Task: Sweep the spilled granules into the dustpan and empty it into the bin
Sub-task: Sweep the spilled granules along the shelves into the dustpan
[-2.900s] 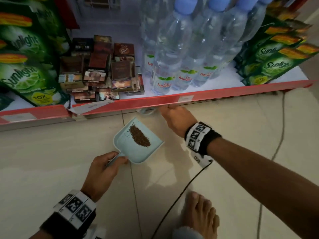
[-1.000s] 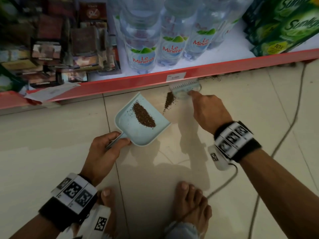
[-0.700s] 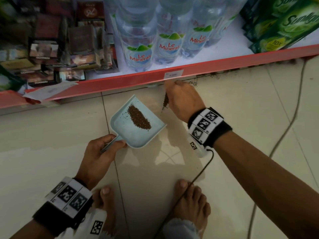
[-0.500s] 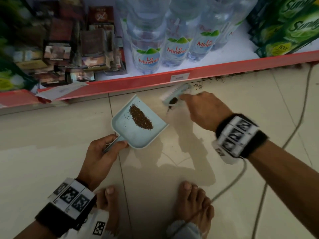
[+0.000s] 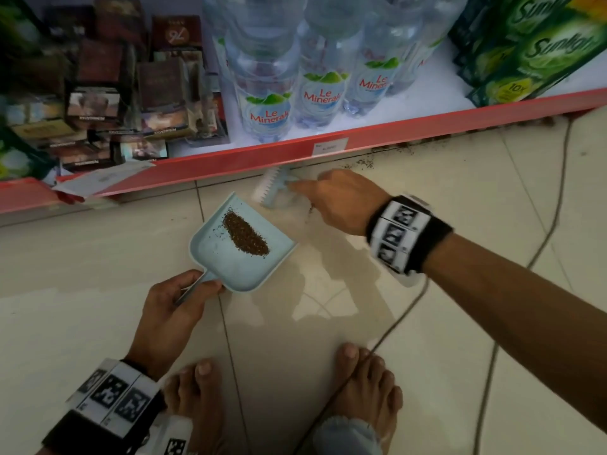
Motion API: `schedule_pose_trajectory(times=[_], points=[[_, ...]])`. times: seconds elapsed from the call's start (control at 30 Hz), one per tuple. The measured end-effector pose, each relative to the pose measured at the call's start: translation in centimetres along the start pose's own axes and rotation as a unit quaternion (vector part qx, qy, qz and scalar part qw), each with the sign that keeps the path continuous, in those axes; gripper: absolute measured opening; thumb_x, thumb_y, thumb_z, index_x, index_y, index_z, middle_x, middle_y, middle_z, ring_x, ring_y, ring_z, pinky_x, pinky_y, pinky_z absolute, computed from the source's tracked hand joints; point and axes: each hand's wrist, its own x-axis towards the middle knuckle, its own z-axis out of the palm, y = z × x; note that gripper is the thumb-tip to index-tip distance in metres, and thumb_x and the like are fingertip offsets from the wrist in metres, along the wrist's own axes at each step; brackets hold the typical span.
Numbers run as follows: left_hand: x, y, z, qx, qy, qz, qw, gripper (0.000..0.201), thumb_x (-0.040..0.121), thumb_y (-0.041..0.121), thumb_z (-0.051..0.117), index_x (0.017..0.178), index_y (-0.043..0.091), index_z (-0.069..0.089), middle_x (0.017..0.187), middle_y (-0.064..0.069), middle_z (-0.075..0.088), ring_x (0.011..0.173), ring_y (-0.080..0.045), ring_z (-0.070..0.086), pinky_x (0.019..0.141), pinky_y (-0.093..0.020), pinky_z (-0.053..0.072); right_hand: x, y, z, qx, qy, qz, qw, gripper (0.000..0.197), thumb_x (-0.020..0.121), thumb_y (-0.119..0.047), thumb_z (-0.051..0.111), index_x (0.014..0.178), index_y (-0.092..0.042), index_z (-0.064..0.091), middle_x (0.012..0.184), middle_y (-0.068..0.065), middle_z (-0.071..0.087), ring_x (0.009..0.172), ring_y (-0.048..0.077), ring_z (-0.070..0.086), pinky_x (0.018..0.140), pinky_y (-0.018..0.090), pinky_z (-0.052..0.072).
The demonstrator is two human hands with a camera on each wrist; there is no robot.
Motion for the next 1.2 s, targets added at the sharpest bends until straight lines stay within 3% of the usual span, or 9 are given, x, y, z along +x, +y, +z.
schedule_pose_trajectory(times=[0.1,0.27,0.4,0.53,0.63,0.73,0.83,1.0,1.2], points=[[0.0,-0.3,0.2,-0.003,0.006,-0.011,1.000,0.020,0.093,0.015,0.064,0.076,0.007,0.070,0.045,0.013,0.039,0.044,-0.002,0.032,0.048,-0.022,0.029,-3.9,3.1,-0.9,-0.004,-0.027,0.011,1.000,0.050,0.094,-0.009,0.043,0.140,-0.029,0.050,0.098,0.020,0.067,0.090,0.036,0.064,0.075,0.039,0.046],[0.5,0.1,1.5,-0.004,-0.016,0.007,1.000,0.018,0.093,0.014,0.064,0.078,0.010,0.072,0.044,0.015,0.045,0.043,0.002,0.037,0.044,-0.009,0.031,-6.9,6.8,-0.5,0.042,0.118,0.089,0.988,0.040,0.101,-0.019,0.040,0.140,-0.022,0.049,0.079,0.018,0.065,0.069,0.038,0.060,0.066,0.044,0.052],[1.4,1.2,2.8,0.014,-0.048,0.028,0.998,0.016,0.090,0.019,0.068,0.076,0.010,0.072,0.046,0.013,0.043,0.045,-0.002,0.036,0.045,-0.013,0.031,-5.6,7.2,1.7,-0.049,0.181,0.258,0.948,0.034,0.100,-0.023,0.039,0.133,-0.023,0.048,0.093,0.016,0.063,0.074,0.041,0.062,0.061,0.039,0.044],[2.6,2.1,4.0,0.016,-0.072,0.033,0.997,0.015,0.090,0.017,0.068,0.077,0.011,0.072,0.046,0.013,0.040,0.046,-0.004,0.034,0.045,-0.016,0.030,-3.4,7.9,2.6,-0.028,0.156,0.361,0.919,0.025,0.098,-0.018,0.037,0.115,-0.016,0.055,0.107,0.016,0.063,0.087,0.040,0.065,0.066,0.039,0.042],[3.2,2.9,5.0,0.018,-0.083,0.033,0.996,0.024,0.079,0.035,0.067,0.077,0.012,0.072,0.046,0.012,0.039,0.047,-0.007,0.034,0.051,-0.023,0.029,-3.3,8.5,2.3,-0.007,0.127,0.346,0.929,0.025,0.096,-0.015,0.038,0.112,-0.012,0.057,0.100,0.018,0.067,0.086,0.040,0.064,0.067,0.038,0.043],[3.8,3.4,5.8,0.023,-0.093,0.036,0.995,0.040,0.071,0.048,0.064,0.078,0.010,0.072,0.047,0.011,0.038,0.049,-0.012,0.034,0.056,-0.028,0.028,-5.2,8.4,1.5,-0.013,0.089,0.273,0.958,0.033,0.099,-0.018,0.038,0.127,-0.022,0.055,0.089,0.018,0.069,0.079,0.039,0.064,0.064,0.036,0.042],[4.4,3.4,6.5,0.039,-0.105,0.051,0.992,0.029,0.081,0.039,0.065,0.082,0.011,0.074,0.045,0.011,0.039,0.048,-0.008,0.035,0.055,-0.027,0.029,-7.8,7.5,0.9,-0.025,0.108,0.228,0.967,0.035,0.102,-0.025,0.037,0.133,-0.025,0.054,0.082,0.015,0.070,0.073,0.037,0.064,0.061,0.037,0.046],[5.1,2.8,7.1,0.075,-0.128,0.066,0.987,0.016,0.093,0.021,0.065,0.086,0.012,0.076,0.043,0.015,0.046,0.044,0.000,0.039,0.055,-0.025,0.031,-8.9,7.0,0.5,-0.023,0.178,0.271,0.946,0.036,0.104,-0.029,0.035,0.136,-0.022,0.051,0.082,0.013,0.070,0.072,0.037,0.064,0.058,0.032,0.035],[5.5,3.1,7.6,0.052,-0.149,0.053,0.986,0.042,0.078,0.043,0.063,0.083,0.002,0.072,0.048,0.012,0.042,0.050,-0.011,0.037,0.056,-0.029,0.032,-6.9,6.9,0.9,-0.020,0.138,0.297,0.945,0.036,0.104,-0.031,0.034,0.137,-0.026,0.049,0.089,0.014,0.070,0.077,0.037,0.065,0.060,0.034,0.037]])
